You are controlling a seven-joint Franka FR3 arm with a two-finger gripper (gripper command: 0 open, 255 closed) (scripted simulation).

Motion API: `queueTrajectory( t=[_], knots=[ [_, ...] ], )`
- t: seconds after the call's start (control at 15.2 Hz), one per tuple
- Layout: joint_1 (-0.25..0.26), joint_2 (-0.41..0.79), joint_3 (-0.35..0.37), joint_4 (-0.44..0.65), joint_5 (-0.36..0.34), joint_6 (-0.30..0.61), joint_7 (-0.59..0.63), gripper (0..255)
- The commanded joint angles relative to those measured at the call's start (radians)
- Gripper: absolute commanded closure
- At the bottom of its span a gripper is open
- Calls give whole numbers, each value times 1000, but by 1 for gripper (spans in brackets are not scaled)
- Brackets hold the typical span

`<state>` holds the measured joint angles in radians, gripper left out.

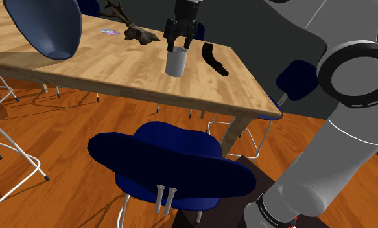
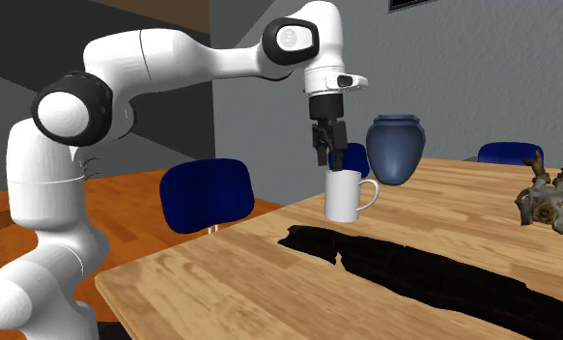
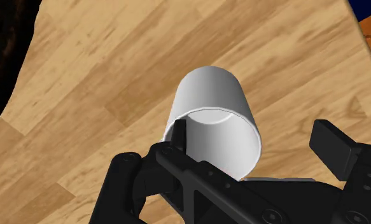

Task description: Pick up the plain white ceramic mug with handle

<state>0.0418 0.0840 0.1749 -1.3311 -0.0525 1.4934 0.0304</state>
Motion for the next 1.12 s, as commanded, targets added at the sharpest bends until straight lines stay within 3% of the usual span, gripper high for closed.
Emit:
queueTrajectory(
  t=[0.0, 0.07, 0.53, 0.66, 0.73, 1.06],
  knots=[
    [19, 106, 13, 140, -16, -42, 16, 0],
    [21, 115, 13, 154, -18, -47, 17, 0],
    [11, 57, 9, -33, -5, 82, 15, 0],
    [11, 57, 9, -33, -5, 82, 15, 0],
    [11, 58, 9, -31, -5, 81, 14, 255],
    [11, 58, 9, -31, -5, 81, 14, 255]
  ],
)
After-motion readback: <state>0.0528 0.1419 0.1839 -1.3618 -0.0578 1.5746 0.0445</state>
